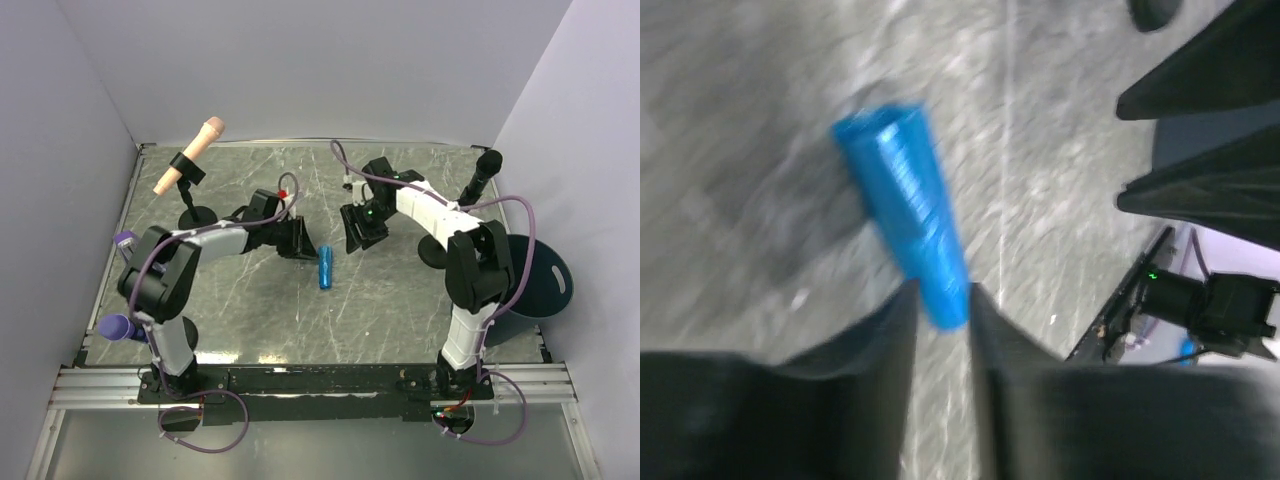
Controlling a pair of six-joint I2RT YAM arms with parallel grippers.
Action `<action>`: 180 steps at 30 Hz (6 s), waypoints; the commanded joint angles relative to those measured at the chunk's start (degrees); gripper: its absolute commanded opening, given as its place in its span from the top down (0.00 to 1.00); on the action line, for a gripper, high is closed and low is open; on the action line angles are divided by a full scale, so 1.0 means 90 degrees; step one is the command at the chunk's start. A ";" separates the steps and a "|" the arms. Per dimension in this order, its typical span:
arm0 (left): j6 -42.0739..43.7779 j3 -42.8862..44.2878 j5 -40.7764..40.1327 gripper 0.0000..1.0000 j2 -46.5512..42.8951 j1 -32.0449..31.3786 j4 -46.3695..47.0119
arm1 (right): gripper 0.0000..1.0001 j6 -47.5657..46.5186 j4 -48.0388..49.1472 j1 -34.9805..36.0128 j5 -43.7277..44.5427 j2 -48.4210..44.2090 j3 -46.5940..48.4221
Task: Put the trash bags into the trash bin
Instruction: Unfold the trash bag at the center of the board.
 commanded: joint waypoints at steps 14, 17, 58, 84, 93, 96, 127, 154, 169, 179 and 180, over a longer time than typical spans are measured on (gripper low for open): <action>0.0540 -0.1403 -0.0990 0.54 -0.1782 0.0927 -0.0636 | 0.43 0.0713 0.0179 0.0810 -0.0540 0.1830 0.0971; 0.0394 -0.1520 -0.0951 0.55 -0.1831 0.1005 -0.0539 | 0.45 0.0772 0.0150 0.0908 -0.0335 0.2045 0.1089; -0.0524 -0.0759 -0.0112 0.60 0.0053 -0.0274 0.0848 | 1.00 0.1270 0.0814 0.0303 -0.3225 0.2163 0.0571; -0.0680 -0.0866 0.0494 0.69 0.0063 -0.0293 0.0818 | 1.00 0.1192 0.0823 -0.0020 -0.3206 0.2144 0.0611; -0.0661 -0.0622 0.0221 0.71 0.0336 -0.0293 0.0721 | 1.00 0.1192 0.0872 -0.0030 -0.3381 0.2134 0.0610; -0.0661 -0.0583 0.0220 0.72 0.0385 -0.0284 0.0750 | 1.00 0.1192 0.0872 -0.0039 -0.3411 0.2124 0.0610; 0.0490 0.0042 0.0875 0.99 -0.0209 -0.0235 0.0185 | 0.20 0.0685 0.0384 -0.0595 -0.2386 0.1685 0.0728; 0.2220 -0.0220 -0.0052 0.99 -0.3012 0.1630 -0.3438 | 0.20 0.0528 -0.0006 0.0205 0.0455 0.1129 0.0357; 0.2776 -0.0173 -0.0688 0.99 -0.4350 0.1738 -0.4572 | 0.09 0.0645 0.0042 0.0215 0.0830 -0.0454 -0.1429; 0.3645 0.0569 -0.0404 0.99 -0.4731 0.1738 -0.5275 | 0.11 0.0742 0.0199 0.0322 -0.0810 0.0618 -0.0289; 0.3713 0.0666 -0.0366 0.99 -0.4732 0.1738 -0.5314 | 0.11 0.0762 0.0227 0.0312 -0.1055 0.0707 -0.0211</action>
